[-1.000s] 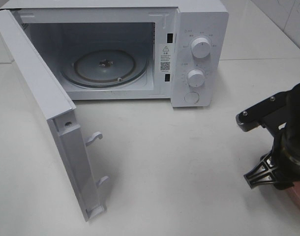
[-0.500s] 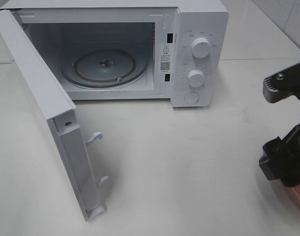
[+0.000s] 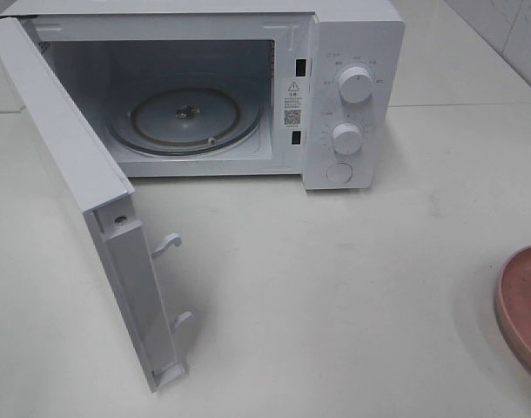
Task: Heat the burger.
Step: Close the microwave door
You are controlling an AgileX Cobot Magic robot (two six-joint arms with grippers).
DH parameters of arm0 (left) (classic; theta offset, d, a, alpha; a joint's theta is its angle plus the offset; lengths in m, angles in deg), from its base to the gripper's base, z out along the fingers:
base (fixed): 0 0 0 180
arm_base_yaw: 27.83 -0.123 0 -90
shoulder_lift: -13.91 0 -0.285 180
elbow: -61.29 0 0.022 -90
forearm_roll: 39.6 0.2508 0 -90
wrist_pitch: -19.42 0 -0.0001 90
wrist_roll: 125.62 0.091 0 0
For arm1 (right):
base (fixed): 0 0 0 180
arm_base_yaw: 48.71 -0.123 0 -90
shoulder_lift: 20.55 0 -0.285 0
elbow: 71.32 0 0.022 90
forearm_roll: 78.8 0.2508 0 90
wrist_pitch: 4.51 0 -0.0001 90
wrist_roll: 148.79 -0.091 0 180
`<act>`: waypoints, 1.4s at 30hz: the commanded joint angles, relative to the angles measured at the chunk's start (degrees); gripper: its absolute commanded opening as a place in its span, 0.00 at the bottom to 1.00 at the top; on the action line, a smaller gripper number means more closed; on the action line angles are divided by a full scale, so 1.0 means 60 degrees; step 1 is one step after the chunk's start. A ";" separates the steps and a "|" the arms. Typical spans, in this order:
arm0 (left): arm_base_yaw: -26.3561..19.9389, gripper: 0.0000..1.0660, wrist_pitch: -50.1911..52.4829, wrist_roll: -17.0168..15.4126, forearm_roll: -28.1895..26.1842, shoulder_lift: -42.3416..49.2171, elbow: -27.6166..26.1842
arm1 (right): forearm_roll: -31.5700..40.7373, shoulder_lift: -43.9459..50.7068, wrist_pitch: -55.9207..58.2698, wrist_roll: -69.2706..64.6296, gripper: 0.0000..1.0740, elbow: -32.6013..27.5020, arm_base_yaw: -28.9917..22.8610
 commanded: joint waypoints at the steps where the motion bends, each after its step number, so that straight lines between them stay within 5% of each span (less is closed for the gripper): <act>1: -0.0010 0.92 0.0095 -0.0057 0.0019 0.0181 0.0038 | -0.0057 0.0573 0.0554 0.0172 0.71 0.0143 0.0010; 6: -0.0010 0.92 0.0095 -0.0057 0.0019 0.0181 0.0038 | -0.0038 0.1919 0.1041 0.0220 0.71 0.0038 0.0153; 11: -0.0010 0.92 0.0095 -0.0057 0.0019 0.0181 0.0038 | 0.0115 0.3610 0.0821 0.1614 0.71 -0.0334 0.2206; 25: -0.0010 0.92 0.0095 -0.0057 0.0019 0.0181 0.0038 | 0.1050 0.6579 -0.1280 0.2196 0.71 -0.1299 0.5166; 42: -0.0010 0.92 0.0095 -0.0057 0.0019 0.0181 0.0038 | 0.1089 0.6780 -0.1280 0.2206 0.71 -0.1299 0.5453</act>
